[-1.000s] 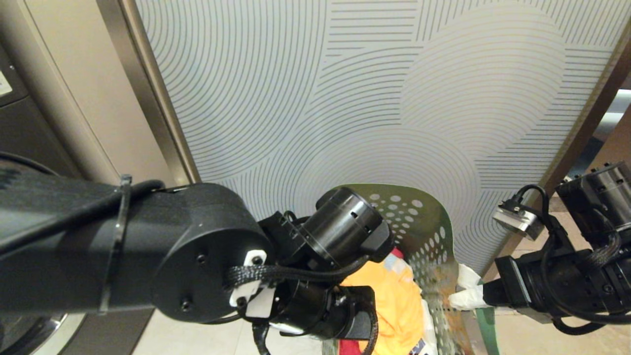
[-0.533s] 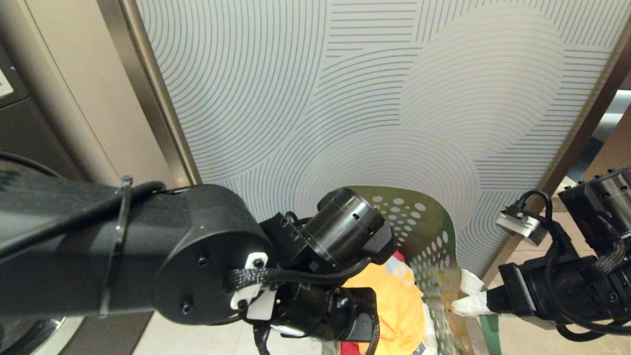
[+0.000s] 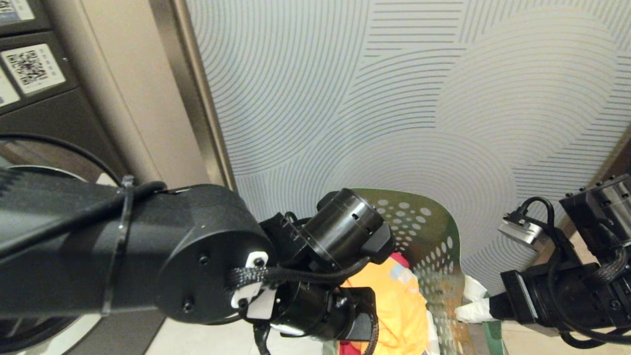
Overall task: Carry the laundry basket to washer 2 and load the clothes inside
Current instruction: Pick up the clothes basket and put it beside the washing machine
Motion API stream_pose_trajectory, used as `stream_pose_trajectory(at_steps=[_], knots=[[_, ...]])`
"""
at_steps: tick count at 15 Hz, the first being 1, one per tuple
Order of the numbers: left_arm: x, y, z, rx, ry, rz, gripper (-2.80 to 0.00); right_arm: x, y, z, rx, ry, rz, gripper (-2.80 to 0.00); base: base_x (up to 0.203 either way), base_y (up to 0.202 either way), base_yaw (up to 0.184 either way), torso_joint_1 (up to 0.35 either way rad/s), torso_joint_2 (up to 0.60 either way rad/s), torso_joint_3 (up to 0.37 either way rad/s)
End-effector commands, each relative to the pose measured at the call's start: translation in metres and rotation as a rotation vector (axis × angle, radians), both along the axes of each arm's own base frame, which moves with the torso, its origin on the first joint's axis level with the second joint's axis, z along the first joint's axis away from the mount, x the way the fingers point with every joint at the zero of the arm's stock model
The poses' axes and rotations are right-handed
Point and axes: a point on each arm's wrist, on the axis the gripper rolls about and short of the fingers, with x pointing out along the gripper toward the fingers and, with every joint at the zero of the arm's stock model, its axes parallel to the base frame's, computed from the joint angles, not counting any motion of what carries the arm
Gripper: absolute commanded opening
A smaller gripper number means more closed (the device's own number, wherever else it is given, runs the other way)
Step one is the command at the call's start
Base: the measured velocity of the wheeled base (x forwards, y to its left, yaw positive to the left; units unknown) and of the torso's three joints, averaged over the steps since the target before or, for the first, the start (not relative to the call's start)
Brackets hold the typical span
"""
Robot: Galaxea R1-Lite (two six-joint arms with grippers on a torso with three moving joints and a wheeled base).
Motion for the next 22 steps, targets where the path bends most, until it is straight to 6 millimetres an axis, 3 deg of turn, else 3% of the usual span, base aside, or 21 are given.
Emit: stream_pose_trajectory(at_steps=[1,22], knots=[[-0.0002,0.0003,-0.0012,0.005,0.005,0.004,-2.80,-0.0002,0.0001,-0.0011,0.002,0.011,0.002,-2.80,0.003,-0.008,0.180,0.002,0.00,0.002],[-0.0031,0.0060,-0.0075,0.047,0.018,0.013,-2.80,-0.0020,-0.0006,-0.0093,-0.012,0.038,0.007,-2.80,0.001,-0.008,0.175,0.002,0.00,0.003]])
